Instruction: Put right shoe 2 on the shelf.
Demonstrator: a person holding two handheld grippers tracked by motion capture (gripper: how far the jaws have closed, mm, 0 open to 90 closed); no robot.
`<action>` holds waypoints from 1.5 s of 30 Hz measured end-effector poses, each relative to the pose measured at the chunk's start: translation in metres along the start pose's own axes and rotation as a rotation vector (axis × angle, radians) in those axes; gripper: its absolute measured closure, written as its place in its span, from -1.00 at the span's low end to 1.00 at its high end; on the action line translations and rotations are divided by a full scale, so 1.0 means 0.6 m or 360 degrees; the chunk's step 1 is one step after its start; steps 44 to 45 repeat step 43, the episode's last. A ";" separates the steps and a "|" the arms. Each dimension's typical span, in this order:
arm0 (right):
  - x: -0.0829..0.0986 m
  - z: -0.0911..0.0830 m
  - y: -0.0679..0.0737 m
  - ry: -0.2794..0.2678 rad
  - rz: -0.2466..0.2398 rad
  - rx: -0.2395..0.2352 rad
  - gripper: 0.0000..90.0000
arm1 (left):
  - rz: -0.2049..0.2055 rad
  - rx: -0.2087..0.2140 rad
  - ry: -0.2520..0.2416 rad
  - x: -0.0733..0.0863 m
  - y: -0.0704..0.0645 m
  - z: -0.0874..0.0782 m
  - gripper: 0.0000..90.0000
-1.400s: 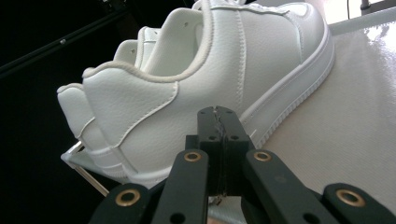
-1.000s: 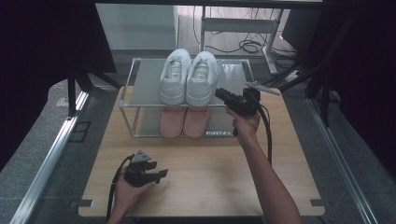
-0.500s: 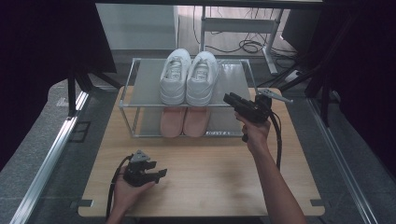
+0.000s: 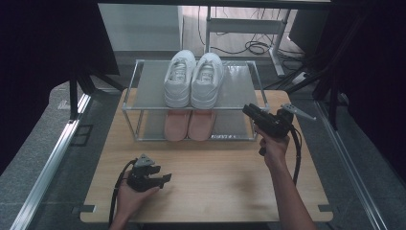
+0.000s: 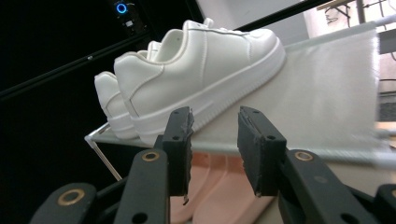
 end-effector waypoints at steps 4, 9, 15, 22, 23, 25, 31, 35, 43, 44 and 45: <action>0.019 -0.024 -0.010 -0.0006 -0.0007 0.0020 0.42 | 0.0000 -0.0001 -0.0002 0.000 0.000 -0.001 -0.08; 0.047 -0.053 -0.023 0.0004 -0.0012 0.0042 0.40 | -0.0005 -0.0002 0.0000 0.000 -0.001 0.001 -0.08; 0.083 -0.071 -0.032 0.0041 -0.0021 0.0059 0.37 | 0.0000 -0.0001 0.0011 0.001 -0.002 0.003 -0.08; 0.134 -0.079 -0.044 0.0137 -0.0012 0.0085 0.36 | 0.0002 -0.0003 0.0001 0.000 -0.001 0.001 -0.08; 0.138 -0.078 -0.045 0.0155 -0.0009 0.0088 0.35 | 0.0002 -0.0003 0.0001 0.000 -0.002 0.001 -0.08; 0.145 -0.078 -0.047 0.0173 -0.0010 0.0095 0.35 | 0.0001 -0.0004 -0.0002 -0.001 -0.002 0.001 -0.09; 0.156 -0.073 -0.046 0.0210 -0.0025 0.0102 0.32 | 0.0001 -0.0005 -0.0005 -0.001 -0.001 0.000 -0.09; 0.158 -0.073 -0.048 0.0211 -0.0022 0.0106 0.32 | 0.0003 -0.0005 -0.0005 -0.001 -0.001 0.001 -0.09; 0.156 -0.079 -0.045 0.0195 -0.0024 0.0097 0.28 | 0.0008 -0.0003 -0.0001 -0.002 -0.002 0.003 -0.09; 0.156 -0.079 -0.045 0.0195 -0.0024 0.0097 0.28 | 0.0008 -0.0003 -0.0001 -0.002 -0.002 0.003 -0.09; 0.156 -0.079 -0.045 0.0195 -0.0024 0.0097 0.28 | 0.0008 -0.0003 -0.0001 -0.002 -0.002 0.003 -0.09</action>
Point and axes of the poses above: each handheld gripper's, and its own axes: z roughly forward along the jaws, x roughly out of its underside, y roughly to its left, the point moved 3 cm from there along z, roughly forward along the jaws
